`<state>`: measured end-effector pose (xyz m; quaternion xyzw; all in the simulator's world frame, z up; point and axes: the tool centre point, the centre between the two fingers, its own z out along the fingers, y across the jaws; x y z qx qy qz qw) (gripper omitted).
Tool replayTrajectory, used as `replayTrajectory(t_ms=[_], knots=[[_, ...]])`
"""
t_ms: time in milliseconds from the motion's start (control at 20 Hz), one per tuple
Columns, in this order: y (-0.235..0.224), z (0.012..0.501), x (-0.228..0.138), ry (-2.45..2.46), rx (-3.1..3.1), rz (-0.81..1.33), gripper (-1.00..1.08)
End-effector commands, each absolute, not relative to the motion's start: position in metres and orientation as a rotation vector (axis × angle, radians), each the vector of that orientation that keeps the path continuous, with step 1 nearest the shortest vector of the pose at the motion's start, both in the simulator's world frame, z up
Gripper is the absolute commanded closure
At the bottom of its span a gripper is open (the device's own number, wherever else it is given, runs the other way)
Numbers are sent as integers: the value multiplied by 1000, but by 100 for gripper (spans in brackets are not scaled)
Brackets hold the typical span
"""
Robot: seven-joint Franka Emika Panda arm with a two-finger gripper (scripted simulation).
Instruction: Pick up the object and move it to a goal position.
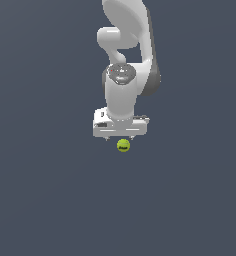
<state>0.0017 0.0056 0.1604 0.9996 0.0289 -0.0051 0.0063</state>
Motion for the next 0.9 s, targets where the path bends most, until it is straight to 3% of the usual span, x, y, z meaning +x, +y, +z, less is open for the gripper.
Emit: replayTrajectory(t_ms=[0,450,850], knots=[[6,160,2,90,3128,-16,-92],[-23,166,9,53,3125,21,-92],[-21,164,8,27,3127,20,-92]])
